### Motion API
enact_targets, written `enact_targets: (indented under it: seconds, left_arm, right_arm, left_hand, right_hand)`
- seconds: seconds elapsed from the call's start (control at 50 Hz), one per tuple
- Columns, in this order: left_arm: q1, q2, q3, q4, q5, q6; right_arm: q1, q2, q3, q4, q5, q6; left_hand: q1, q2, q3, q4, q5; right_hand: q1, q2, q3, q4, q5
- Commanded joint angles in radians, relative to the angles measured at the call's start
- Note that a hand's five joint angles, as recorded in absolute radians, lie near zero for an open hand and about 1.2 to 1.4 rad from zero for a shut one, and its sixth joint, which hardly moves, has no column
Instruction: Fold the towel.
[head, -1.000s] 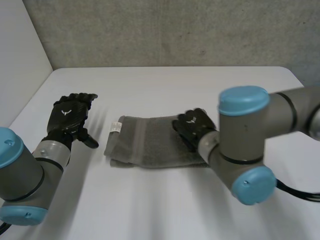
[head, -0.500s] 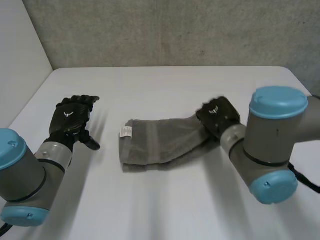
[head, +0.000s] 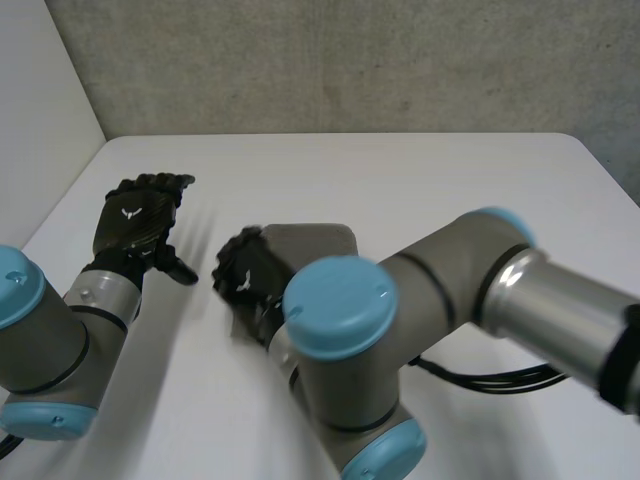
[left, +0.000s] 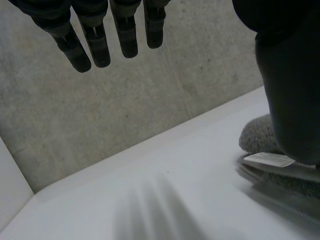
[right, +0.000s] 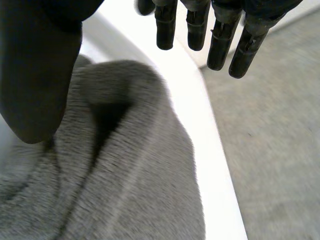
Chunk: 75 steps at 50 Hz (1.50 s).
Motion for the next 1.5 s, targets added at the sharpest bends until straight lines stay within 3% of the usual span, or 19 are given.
enact_targets:
  seconds: [0.02, 0.06, 0.16, 0.24, 0.32, 0.54, 0.9, 1.02, 1.06, 1.18, 1.36, 1.5]
  left_arm:
    - [-0.044, 0.003, 0.044, -0.013, 0.0, -0.008]
    - [-0.069, 0.003, 0.056, -0.015, -0.001, -0.014]
    - [-0.134, -0.001, 0.085, -0.015, 0.0, -0.065]
    - [-0.196, -0.041, 0.123, -0.022, 0.002, -0.138]
    - [-0.232, -0.145, 0.153, -0.053, 0.0, -0.132]
    - [-0.223, -0.224, 0.183, -0.171, -0.008, -0.023]
    - [-0.219, -0.166, 0.186, -0.192, -0.006, -0.002]
    - [-0.221, 0.03, 0.229, -0.235, -0.006, -0.009]
    - [-0.221, 0.084, 0.248, -0.252, -0.006, -0.014]
    - [-0.201, 0.232, 0.336, -0.353, -0.017, -0.075]
    - [-0.158, 0.22, 0.469, -0.614, -0.084, -0.204]
    - [-0.158, 0.155, 0.47, -0.642, -0.09, -0.21]
  right_arm:
    - [-0.105, -0.145, 0.086, 0.002, 0.023, 0.225]
    - [-0.186, -0.194, 0.129, 0.005, 0.021, 0.355]
    - [-0.249, -0.188, 0.154, 0.027, 0.013, 0.441]
    - [-0.264, -0.161, 0.16, 0.054, 0.007, 0.452]
    - [-0.29, -0.083, 0.163, 0.06, 0.001, 0.455]
    - [-0.333, -0.032, 0.143, 0.057, -0.08, 0.512]
    - [-0.336, -0.027, 0.152, 0.06, -0.085, 0.515]
    - [-0.372, -0.214, 0.177, 0.062, -0.071, 0.53]
    - [-0.407, -0.323, 0.201, 0.053, -0.065, 0.571]
    - [-0.477, -0.458, 0.198, 0.06, -0.014, 0.694]
    - [-0.485, -0.483, 0.183, 0.094, 0.053, 0.687]
    - [-0.478, -0.478, 0.183, 0.1, 0.058, 0.676]
  left_hand:
    - [-0.079, -0.076, -0.062, -0.078, -0.212]
    - [-0.073, -0.07, -0.056, -0.072, -0.206]
    - [-0.067, -0.064, -0.05, -0.066, -0.2]
    - [-0.061, -0.058, -0.044, -0.06, -0.195]
    - [-0.05, -0.046, -0.032, -0.048, -0.183]
    - [-0.05, -0.046, -0.032, -0.048, -0.183]
    - [-0.058, -0.055, -0.041, -0.057, -0.192]
    - [-0.067, -0.064, -0.05, -0.066, -0.2]
    - [-0.067, -0.064, -0.05, -0.066, -0.2]
    - [-0.064, -0.061, -0.047, -0.063, -0.198]
    - [-0.058, -0.055, -0.041, -0.057, -0.192]
    - [-0.058, -0.055, -0.041, -0.057, -0.192]
  right_hand:
    - [-0.063, -0.071, -0.066, -0.079, -0.061]
    - [-0.063, -0.071, -0.066, -0.079, -0.061]
    - [-0.063, -0.071, -0.066, -0.079, -0.061]
    - [-0.063, -0.071, -0.066, -0.079, -0.061]
    - [-0.063, -0.071, -0.066, -0.079, -0.061]
    - [-0.063, -0.071, -0.066, -0.079, -0.061]
    - [-0.063, -0.071, -0.066, -0.079, -0.061]
    - [-0.063, -0.071, -0.066, -0.079, -0.061]
    - [-0.063, -0.071, -0.066, -0.079, -0.061]
    - [-0.063, -0.071, -0.066, -0.079, -0.061]
    - [-0.063, -0.071, -0.066, -0.079, -0.061]
    - [-0.063, -0.071, -0.066, -0.079, -0.061]
